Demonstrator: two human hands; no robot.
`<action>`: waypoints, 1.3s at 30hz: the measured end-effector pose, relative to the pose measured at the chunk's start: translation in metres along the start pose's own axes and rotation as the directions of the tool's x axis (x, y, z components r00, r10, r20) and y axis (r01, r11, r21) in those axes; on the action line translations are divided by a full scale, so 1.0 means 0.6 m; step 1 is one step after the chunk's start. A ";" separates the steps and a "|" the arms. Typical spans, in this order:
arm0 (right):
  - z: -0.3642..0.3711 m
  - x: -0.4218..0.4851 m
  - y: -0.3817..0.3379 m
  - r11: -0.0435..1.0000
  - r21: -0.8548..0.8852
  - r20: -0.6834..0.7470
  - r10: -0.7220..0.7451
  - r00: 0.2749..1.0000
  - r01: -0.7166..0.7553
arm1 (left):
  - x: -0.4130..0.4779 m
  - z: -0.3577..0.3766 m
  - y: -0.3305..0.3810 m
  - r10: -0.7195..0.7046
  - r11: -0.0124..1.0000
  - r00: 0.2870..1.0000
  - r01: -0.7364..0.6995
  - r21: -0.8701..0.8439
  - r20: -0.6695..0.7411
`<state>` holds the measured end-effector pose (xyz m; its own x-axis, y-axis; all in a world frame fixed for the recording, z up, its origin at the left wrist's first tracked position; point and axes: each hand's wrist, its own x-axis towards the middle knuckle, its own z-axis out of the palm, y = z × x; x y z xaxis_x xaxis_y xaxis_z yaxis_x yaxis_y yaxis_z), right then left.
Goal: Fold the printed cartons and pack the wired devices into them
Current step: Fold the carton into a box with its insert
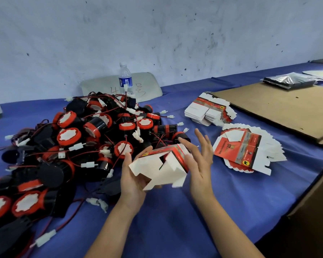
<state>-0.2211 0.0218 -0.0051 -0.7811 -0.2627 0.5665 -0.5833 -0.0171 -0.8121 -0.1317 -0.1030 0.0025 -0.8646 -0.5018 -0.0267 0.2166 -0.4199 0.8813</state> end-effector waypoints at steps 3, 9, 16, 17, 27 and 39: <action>-0.002 -0.007 -0.001 0.971 0.025 0.058 -0.238 0.969 0.237 | -0.001 0.003 -0.001 -0.022 0.996 1.000 0.022 0.083 -0.001; -0.001 -0.010 -0.006 0.978 0.121 0.022 -0.173 0.985 0.169 | -0.008 0.013 -0.013 -0.009 0.968 0.997 -0.011 0.251 0.078; -0.005 -0.007 -0.016 0.981 0.192 -0.039 0.003 0.999 0.005 | -0.025 0.027 -0.037 0.241 0.907 0.971 -0.227 0.354 0.004; -0.005 -0.007 -0.016 0.984 0.178 -0.035 0.009 0.999 -0.003 | -0.026 0.026 -0.037 0.248 0.905 0.969 -0.238 0.353 0.020; -0.002 -0.007 -0.016 0.972 0.194 0.022 0.128 0.991 -0.130 | -0.033 0.034 -0.019 0.265 0.907 0.961 -0.275 0.320 0.076; -0.002 -0.009 -0.008 0.931 0.358 0.044 0.061 0.997 -0.073 | -0.037 0.040 -0.023 0.384 0.838 0.917 -0.396 0.377 0.108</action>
<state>-0.2142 0.0247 -0.0042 -0.8044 -0.3058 0.5093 -0.4064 -0.3421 -0.8473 -0.1261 -0.0680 0.0024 -0.7585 -0.5397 0.3653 0.3525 0.1317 0.9265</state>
